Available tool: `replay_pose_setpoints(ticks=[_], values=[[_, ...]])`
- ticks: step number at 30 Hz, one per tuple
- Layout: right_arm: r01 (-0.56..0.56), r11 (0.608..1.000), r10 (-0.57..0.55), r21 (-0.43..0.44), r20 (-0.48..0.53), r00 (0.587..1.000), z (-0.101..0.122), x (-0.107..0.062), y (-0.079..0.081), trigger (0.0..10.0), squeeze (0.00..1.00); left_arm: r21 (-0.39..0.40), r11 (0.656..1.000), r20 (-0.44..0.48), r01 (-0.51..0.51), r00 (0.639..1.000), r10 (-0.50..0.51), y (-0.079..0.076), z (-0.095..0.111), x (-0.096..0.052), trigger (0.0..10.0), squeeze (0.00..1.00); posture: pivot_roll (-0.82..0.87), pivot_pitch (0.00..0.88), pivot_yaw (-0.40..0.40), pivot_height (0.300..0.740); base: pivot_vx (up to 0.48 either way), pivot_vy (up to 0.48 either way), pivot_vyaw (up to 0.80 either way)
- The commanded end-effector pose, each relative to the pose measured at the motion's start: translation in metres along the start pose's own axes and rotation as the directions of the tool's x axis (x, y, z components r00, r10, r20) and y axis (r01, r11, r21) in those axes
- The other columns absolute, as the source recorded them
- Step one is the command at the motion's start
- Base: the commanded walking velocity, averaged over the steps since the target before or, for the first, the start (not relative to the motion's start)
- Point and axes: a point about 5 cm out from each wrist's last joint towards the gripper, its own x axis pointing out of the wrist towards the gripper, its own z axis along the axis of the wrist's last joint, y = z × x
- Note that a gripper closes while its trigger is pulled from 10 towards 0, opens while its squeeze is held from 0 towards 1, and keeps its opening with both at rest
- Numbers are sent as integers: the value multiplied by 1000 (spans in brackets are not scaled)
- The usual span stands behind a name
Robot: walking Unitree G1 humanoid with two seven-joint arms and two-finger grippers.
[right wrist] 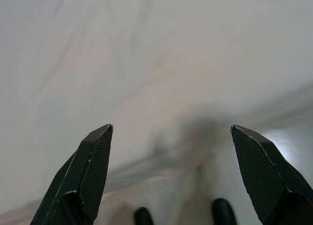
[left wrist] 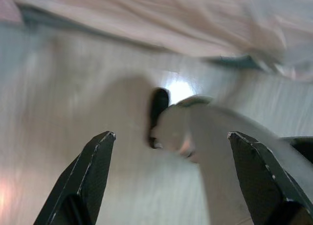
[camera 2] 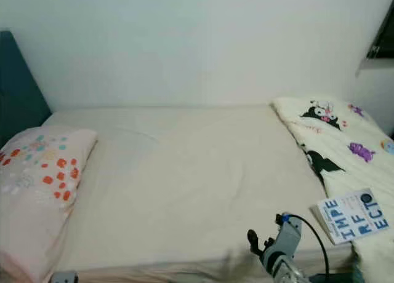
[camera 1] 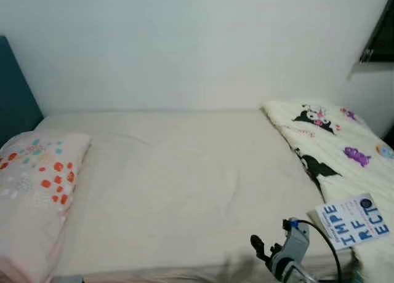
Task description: Clean up the room
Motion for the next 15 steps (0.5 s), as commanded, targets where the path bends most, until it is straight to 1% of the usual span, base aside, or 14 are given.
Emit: replay_pose_setpoints(ticks=[1, 4, 8, 10, 14, 15], values=[[-26, 999, 27, -43, 10, 1000, 3, 2, 6, 10000, 0, 3, 1000, 0, -4, 1000, 4, 0, 2, 0, 10000, 0, 39, 0, -65, 740, 0, -480, 600], [-30, 998, 30, -57, 5, 1000, 2, 2, 7, 10000, 0, 2, 1000, -2, -3, 1000, 3, 0, 2, 0, 10000, 0, 40, 0, -64, 740, 0, -480, 600], [-3, 1000, 3, -31, 14, 1000, 2, 2, 5, 10000, 0, 5, 1000, -3, -2, 1000, 2, 1, 3, 0, 10000, 0, 37, 0, -58, 740, 0, -480, 602], [32, 999, -31, -17, 10, 999, 1, 1, 1, 10000, 0, 13, 1000, -5, 3, 1000, -3, 1, 4, 1, 10000, 0, 35, 0, -52, 740, 0, -480, 0], [49, 999, -49, -10, 8, 999, 1, 0, -2, 10000, 0, 17, 1000, -4, 6, 1000, -6, 0, 5, 1, 10000, 0, 34, 0, -51, 740, 0, -480, 0], [55, 998, -55, 6, 16, 998, 3, 0, -3, 10000, 0, 21, 1000, 2, 14, 1000, -14, -5, 9, 3, 10000, 0, 34, 0, -49, 740, 0, -480, 0]])
